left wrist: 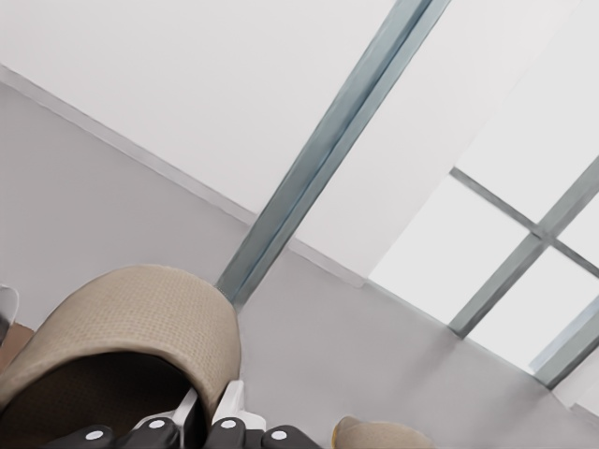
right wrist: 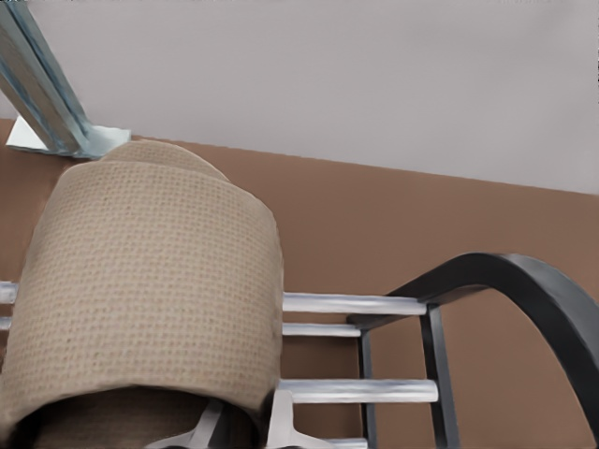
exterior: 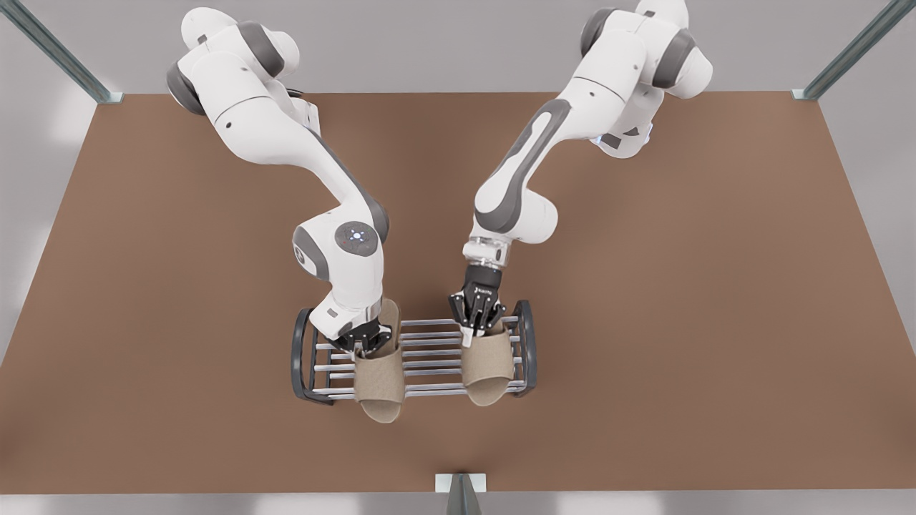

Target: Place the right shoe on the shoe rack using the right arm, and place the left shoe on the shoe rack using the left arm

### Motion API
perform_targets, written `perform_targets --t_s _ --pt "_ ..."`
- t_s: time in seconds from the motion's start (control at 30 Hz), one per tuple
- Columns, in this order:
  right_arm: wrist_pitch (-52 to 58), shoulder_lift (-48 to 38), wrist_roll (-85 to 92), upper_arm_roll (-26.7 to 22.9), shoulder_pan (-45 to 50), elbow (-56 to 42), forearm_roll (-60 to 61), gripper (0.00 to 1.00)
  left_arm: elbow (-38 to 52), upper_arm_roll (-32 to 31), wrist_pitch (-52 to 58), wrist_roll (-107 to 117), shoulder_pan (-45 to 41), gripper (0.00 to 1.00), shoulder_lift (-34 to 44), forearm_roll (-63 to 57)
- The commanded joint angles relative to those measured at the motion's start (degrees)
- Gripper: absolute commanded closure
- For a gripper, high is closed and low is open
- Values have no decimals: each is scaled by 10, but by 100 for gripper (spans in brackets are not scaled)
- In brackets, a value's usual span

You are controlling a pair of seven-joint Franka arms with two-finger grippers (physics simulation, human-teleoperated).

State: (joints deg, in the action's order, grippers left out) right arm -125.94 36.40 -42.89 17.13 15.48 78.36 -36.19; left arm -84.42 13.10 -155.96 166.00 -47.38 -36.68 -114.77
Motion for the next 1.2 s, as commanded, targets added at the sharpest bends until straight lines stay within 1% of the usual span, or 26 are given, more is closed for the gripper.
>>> perform_targets --t_s 0.0,0.03,0.07,0.1,0.13,0.17,0.2,0.23,0.27,0.3,0.33,0.37,0.4,0.43,0.47,0.5,0.53,0.57,0.6,0.63,0.67,0.7,0.77,1.0,1.13,1.17 --pt "-12 0 -114 1 -7 3 -11 60 0 0 17 201 0 79 -4 9" --pt "-18 0 -110 1 -14 12 -12 56 0 0 17 201 -1 79 -10 10" --pt "-33 -1 -109 2 -15 22 -12 43 0 -1 17 201 -1 79 -11 10" --pt "-40 -1 -105 1 -20 26 -13 26 0 0 17 201 -1 79 -16 10" --pt "-45 -1 -97 2 -22 26 -13 17 0 0 17 201 -1 79 -19 10" --pt "-46 -1 -96 3 -28 26 -13 12 -1 0 17 202 -1 79 -20 10" --pt "-48 -1 -97 4 -30 25 -16 0 -2 -1 17 202 -2 79 -20 10" --pt "-50 -6 -97 14 -39 28 -14 0 -5 -1 16 202 -2 79 -20 14" --pt "-48 -7 -92 131 -129 30 -13 0 -7 -1 16 202 -2 79 -20 16" --pt "-36 -19 -53 195 -190 49 -15 0 -10 -1 16 202 -2 79 -20 17" --pt "-10 -30 -15 222 -215 49 -12 0 -11 -1 16 202 -2 79 -19 17" --pt "35 -34 1 294 -270 44 -12 0 -11 -1 16 202 -2 79 -20 17" --pt "97 -41 2 347 -297 37 -13 0 -15 -1 16 202 -2 79 -20 17" --pt "147 -49 3 382 -316 31 -13 0 -18 -1 16 202 -2 79 -20 17" --pt "184 -67 14 395 -320 28 -8 0 -21 -1 16 202 -2 79 -20 17" --pt "210 -105 84 321 -277 28 42 0 -22 -1 16 202 -2 79 -20 17" --pt "211 -168 186 165 -216 36 209 0 -23 -1 16 202 -2 41 -20 17" --pt "212 -192 264 63 -166 46 262 0 -28 -1 17 202 -3 0 -20 17" --pt "225 -218 280 23 -138 58 263 0 -29 -1 24 202 -3 0 -20 17" --pt "231 -261 277 -46 -82 111 272 0 -29 -1 25 202 -5 0 -23 17" --pt "250 -276 273 -57 -88 131 310 0 -29 0 25 202 -13 0 -23 17" --pt "266 -276 272 -55 -94 129 313 0 -29 0 25 202 -14 0 -23 17" --pt "305 -274 266 -107 -70 123 314 0 -29 0 25 202 -14 0 -23 17" --pt "324 -267 279 -105 -89 102 309 0 -44 1 25 202 -25 0 -9 18" --pt "326 -265 311 -105 -83 99 308 0 -72 3 25 202 -33 0 31 26" --pt "326 -254 311 -105 -84 91 308 0 -84 3 25 202 -33 0 55 41"
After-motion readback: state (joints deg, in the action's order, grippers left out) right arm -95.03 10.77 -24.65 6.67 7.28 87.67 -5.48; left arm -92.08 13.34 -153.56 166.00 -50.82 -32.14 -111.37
